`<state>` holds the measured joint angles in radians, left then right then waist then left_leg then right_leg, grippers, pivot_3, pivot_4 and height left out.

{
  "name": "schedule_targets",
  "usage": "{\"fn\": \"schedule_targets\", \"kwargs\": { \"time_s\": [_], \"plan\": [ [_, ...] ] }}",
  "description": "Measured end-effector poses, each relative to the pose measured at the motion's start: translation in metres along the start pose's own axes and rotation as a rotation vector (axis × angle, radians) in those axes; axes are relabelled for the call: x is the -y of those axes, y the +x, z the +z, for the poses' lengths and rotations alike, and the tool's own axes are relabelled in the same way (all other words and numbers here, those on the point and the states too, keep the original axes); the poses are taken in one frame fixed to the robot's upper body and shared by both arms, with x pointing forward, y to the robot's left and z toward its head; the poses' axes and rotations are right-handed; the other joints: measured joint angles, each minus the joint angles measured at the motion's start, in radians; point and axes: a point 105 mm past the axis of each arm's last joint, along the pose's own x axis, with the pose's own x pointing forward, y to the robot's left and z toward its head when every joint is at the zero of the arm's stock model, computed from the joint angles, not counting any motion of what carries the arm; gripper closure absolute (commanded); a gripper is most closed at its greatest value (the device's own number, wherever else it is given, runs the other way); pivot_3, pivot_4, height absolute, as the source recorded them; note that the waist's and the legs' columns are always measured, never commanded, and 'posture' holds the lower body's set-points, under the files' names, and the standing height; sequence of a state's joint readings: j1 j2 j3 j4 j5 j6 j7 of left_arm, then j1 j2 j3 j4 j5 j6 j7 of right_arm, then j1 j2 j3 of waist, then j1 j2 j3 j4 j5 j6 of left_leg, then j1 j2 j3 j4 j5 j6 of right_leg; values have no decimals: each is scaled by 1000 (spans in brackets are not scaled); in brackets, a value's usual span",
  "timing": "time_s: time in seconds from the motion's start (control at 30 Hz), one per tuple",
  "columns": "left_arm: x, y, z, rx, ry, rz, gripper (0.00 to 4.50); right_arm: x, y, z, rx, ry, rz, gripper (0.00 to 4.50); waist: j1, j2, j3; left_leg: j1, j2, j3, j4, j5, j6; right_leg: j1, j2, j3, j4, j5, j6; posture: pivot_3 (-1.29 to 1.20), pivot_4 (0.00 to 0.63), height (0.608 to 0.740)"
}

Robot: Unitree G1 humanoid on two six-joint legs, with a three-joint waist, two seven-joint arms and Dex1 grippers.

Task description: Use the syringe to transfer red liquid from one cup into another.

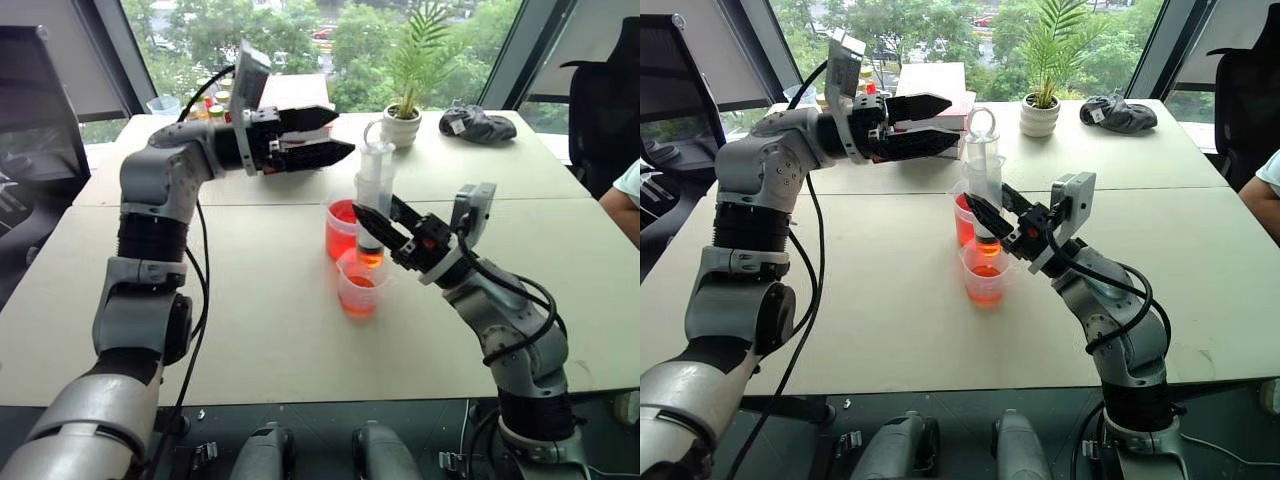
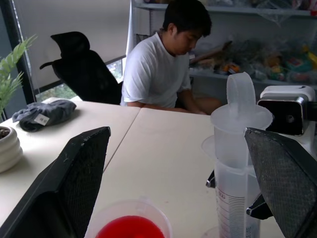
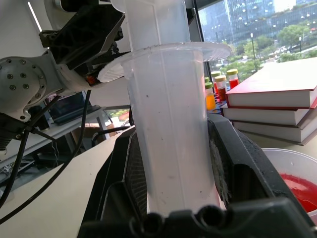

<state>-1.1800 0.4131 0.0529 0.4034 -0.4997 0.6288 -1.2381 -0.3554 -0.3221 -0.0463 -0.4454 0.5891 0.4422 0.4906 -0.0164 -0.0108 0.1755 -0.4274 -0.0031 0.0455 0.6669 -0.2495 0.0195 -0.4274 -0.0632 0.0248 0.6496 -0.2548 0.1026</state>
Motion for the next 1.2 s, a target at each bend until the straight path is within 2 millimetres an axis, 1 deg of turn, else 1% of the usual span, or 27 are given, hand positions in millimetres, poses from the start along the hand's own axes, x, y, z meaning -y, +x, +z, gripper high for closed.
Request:
{"fn": "schedule_targets", "kwargs": {
  "time_s": [0.23, 0.47, 0.53, 0.6, 0.67, 0.77, 0.8, 0.83, 1.03, 1.2],
  "plan": [
    [6, 4, 2, 18, -36, -41, 49, 2, 0, -1, 8, -16, -19, 3133, 4, 0, 0, 0, 0, 0, 0, 0, 0, 0, 0, 0, 0, 0, 0, 0, 150, 740],
    [8, 26, -3, 50, -61, -67, 49, 0, 0, -7, -12, -23, -15, 3133, 3, 0, 0, 0, 0, 0, 0, 0, 0, 1, 0, 0, 0, 0, 0, 0, 150, 740],
    [7, 29, -3, 55, -68, -69, 574, 0, 0, -9, -17, -25, -16, 3133, 2, 0, 0, 0, 0, 0, 0, 0, 0, 1, 0, 0, 0, 0, 0, 0, 150, 740],
    [7, 31, -2, 57, -67, -69, 1228, 0, -1, -10, -22, -23, -18, 3133, 2, 0, 0, 0, 0, -1, 0, 0, 0, 1, 1, 0, 0, 0, 0, 0, 150, 740],
    [8, 32, -2, 59, -68, -71, 2319, 0, -2, -12, -28, -21, -19, 3133, 2, 0, 0, 0, 0, -1, 0, 0, 0, 1, 1, 0, 0, 0, 0, 0, 150, 740],
    [11, 35, -2, 61, -71, -99, 3737, 1, -2, -13, -31, -25, -34, 3133, 2, 0, 0, 0, 0, 0, 0, 0, 0, 1, 0, 0, 0, 0, 0, 0, 150, 740],
    [13, 36, -2, 58, -70, -111, 4288, 2, -2, -13, -32, -27, -40, 3133, 4, 0, 0, 0, 0, -1, 0, 0, 0, 1, 0, 0, 0, 0, 0, 0, 150, 740],
    [14, 36, -2, 59, -70, -121, 4409, 3, -3, -12, -33, -28, -42, 3133, 4, 0, 0, 0, 0, -1, 0, 0, 0, 1, 0, 0, 0, 0, 0, 0, 150, 740],
    [20, 36, -1, 46, -49, -145, 4409, 3, -3, -12, -39, -35, -36, 3133, 3, 0, 0, 0, 0, -1, 0, 0, 0, 1, 0, 0, 0, 0, 0, 0, 150, 740],
    [25, 33, -7, 43, -40, -145, 4409, 2, -2, -13, -64, -40, -19, 3133, 3, 0, 0, 0, 0, -1, 0, 0, 0, 1, 0, 0, 0, 0, 0, 0, 150, 740]
  ]
}}
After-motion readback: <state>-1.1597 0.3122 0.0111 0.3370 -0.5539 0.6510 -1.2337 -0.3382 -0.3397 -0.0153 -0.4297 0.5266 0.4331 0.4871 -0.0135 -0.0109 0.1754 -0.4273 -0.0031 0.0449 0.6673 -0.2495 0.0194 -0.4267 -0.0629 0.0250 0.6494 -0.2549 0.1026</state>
